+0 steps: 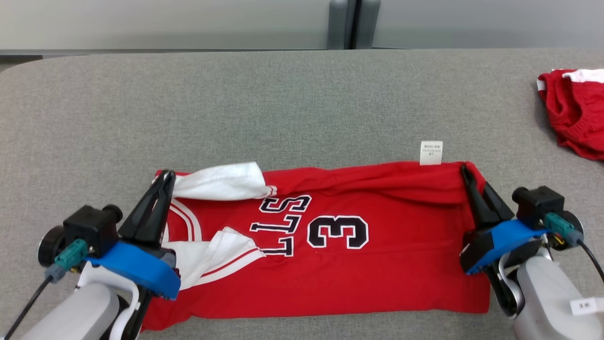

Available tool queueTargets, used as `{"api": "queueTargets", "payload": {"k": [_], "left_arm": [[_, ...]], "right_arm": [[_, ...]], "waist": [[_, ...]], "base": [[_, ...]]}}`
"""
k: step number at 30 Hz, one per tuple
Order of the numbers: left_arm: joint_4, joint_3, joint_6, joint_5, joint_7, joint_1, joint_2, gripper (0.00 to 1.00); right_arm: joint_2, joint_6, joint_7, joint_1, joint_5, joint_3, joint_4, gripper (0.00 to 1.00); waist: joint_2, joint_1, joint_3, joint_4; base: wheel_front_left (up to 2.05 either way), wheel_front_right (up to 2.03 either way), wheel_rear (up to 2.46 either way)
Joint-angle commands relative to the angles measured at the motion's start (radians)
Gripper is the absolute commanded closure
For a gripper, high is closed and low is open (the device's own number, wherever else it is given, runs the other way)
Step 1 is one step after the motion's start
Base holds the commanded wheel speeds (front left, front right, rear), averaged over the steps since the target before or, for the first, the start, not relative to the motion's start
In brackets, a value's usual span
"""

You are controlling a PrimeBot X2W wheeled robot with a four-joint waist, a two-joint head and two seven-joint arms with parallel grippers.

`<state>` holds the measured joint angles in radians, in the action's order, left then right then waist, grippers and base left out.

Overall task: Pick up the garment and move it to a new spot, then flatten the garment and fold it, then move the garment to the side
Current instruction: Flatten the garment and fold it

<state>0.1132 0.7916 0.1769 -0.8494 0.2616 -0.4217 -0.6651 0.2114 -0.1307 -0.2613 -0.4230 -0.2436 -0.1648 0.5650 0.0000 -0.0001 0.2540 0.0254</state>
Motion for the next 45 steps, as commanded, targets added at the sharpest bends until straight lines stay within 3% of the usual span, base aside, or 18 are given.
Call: {"api": "queueTargets", "payload": {"k": [1,15,16,17,18,19,20,27,32,38,45], "left_arm": [[-0.011,-0.005,0.011,0.005,0.004,0.023,-0.009,1.0],[-0.048,-0.052,0.052,-0.019,0.004,0.187,0.031,1.0],[-0.048,-0.063,0.054,-0.018,0.004,0.194,0.037,1.0],[-0.047,-0.075,0.057,-0.014,0.005,0.199,0.044,1.0],[-0.045,-0.085,0.058,-0.006,0.004,0.211,0.051,0.72],[-0.043,-0.095,0.057,0.001,0.004,0.221,0.061,0.11],[-0.044,-0.107,0.057,0.01,0.004,0.227,0.068,0.0],[-0.055,-0.254,0.038,0.107,0.004,0.301,0.138,0.0],[-0.078,-0.436,0.018,0.227,0.004,0.357,0.239,0.0],[-0.069,-0.633,-0.048,0.385,0.004,0.404,0.385,0.0],[0.009,-0.766,-0.145,0.56,0.004,0.436,0.495,0.0]], "right_arm": [[-0.005,0.0,-0.005,0.039,0.002,0.013,-0.027,1.0],[-0.038,0.0,-0.005,0.223,0.007,0.085,-0.146,1.0],[-0.041,0.0,-0.005,0.231,0.004,0.092,-0.151,0.93],[-0.041,0.0,-0.005,0.24,0.003,0.099,-0.154,0.61],[-0.045,0.0,-0.005,0.249,0.0,0.105,-0.162,0.02],[-0.047,0.0,-0.005,0.259,-0.005,0.115,-0.17,0.0],[-0.047,0.0,-0.005,0.269,-0.013,0.122,-0.18,0.0],[-0.026,0.0,-0.005,0.314,-0.022,0.155,-0.272,0.0],[-0.028,0.0,0.01,0.283,-0.02,0.157,-0.257,0.0],[-0.059,0.0,0.064,0.228,-0.033,0.166,-0.167,0.0],[-0.088,0.0,0.125,0.207,-0.048,0.152,-0.033,0.0]], "waist": [[0.0,0.0001,-0.007,0.0],[0.0,0.0001,-0.031,0.009],[0.0,0.0001,-0.034,0.01],[0.0,0.0001,-0.037,0.012],[0.0,0.0001,-0.04,0.014],[0.0,0.0001,-0.044,0.015],[0.0,0.0001,-0.047,0.016],[0.0,0.0001,-0.061,0.015],[0.0,0.0001,-0.055,0.012],[0.0,0.0001,-0.042,0.019],[0.0,0.0001,-0.042,0.025]], "base": [[0.0,0.0,0.0],[0.0,0.0,0.0],[0.0,0.0,0.0],[0.0,0.0,0.0],[0.0,0.0,0.0],[0.0,0.0,0.0],[0.0,0.0,0.0],[0.0,0.0,0.0],[0.0,0.0,0.0],[0.0,0.0,0.0],[0.0,0.0,0.0]]}}
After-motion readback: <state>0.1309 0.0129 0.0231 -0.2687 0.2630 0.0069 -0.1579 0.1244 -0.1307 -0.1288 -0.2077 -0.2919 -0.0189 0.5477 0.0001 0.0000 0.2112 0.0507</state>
